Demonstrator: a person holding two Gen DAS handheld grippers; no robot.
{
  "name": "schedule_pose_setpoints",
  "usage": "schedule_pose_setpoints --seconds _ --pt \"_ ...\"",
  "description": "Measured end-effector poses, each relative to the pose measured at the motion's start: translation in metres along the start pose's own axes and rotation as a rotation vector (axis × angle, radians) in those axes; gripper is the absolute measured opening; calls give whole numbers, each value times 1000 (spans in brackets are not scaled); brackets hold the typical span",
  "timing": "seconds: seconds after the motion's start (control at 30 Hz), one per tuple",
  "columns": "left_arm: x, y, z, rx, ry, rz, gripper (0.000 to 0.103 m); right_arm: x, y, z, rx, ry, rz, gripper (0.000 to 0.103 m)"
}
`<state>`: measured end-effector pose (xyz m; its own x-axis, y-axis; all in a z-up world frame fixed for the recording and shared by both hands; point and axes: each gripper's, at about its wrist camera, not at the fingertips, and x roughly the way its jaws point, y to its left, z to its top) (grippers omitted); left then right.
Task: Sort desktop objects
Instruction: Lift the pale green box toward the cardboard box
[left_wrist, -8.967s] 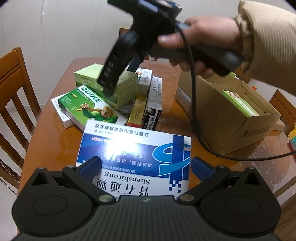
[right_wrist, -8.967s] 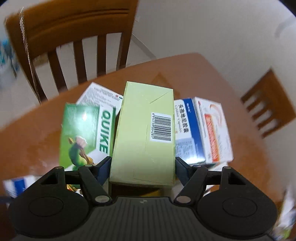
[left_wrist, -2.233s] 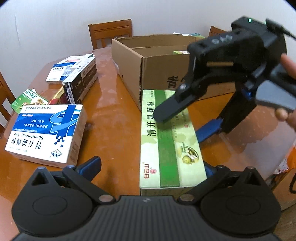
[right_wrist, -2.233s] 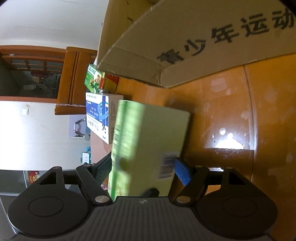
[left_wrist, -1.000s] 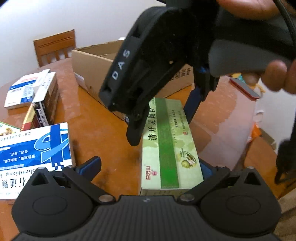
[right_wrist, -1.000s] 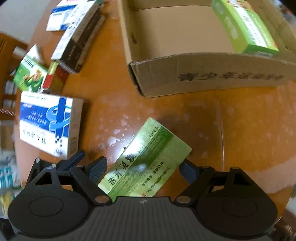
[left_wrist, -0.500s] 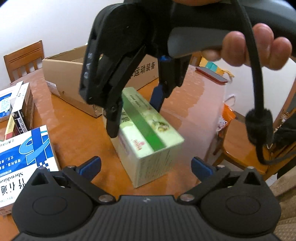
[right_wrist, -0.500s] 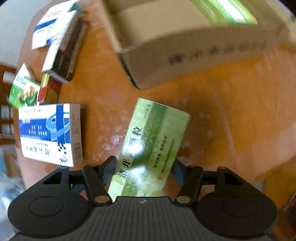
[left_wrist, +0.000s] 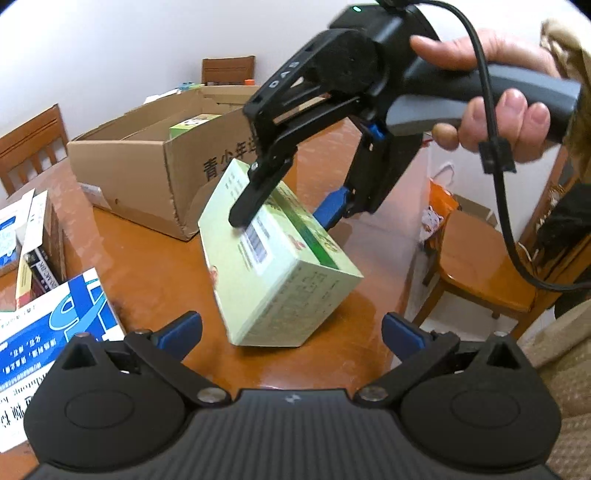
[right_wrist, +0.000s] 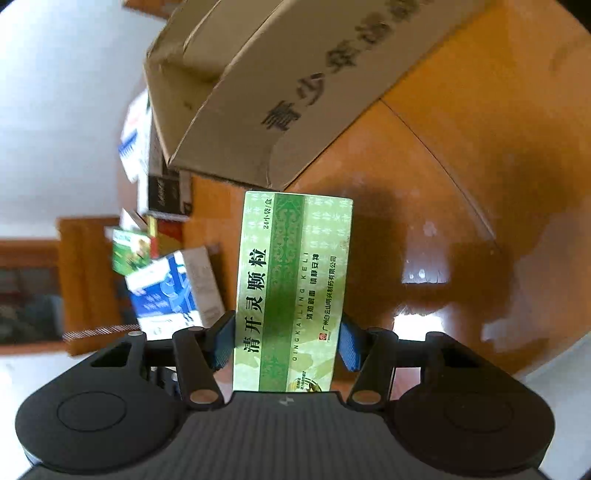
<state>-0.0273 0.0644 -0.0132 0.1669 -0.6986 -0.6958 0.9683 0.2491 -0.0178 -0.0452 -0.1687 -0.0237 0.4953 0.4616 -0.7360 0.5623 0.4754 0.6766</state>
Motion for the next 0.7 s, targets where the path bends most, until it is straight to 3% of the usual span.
schedule_pose_setpoints --seconds 0.17,0.3,0.53,0.7 --pt "1 -3 5 23 16 -8 103 -10 -28 -12 103 -51 176 61" --pt "3 -6 10 11 19 -20 103 -26 -39 -21 130 -85 253 60" --pt "20 -10 31 -23 27 -26 103 -45 -60 -13 164 -67 310 60" --pt "41 -17 45 -40 63 21 103 -41 -81 12 161 -26 305 60"
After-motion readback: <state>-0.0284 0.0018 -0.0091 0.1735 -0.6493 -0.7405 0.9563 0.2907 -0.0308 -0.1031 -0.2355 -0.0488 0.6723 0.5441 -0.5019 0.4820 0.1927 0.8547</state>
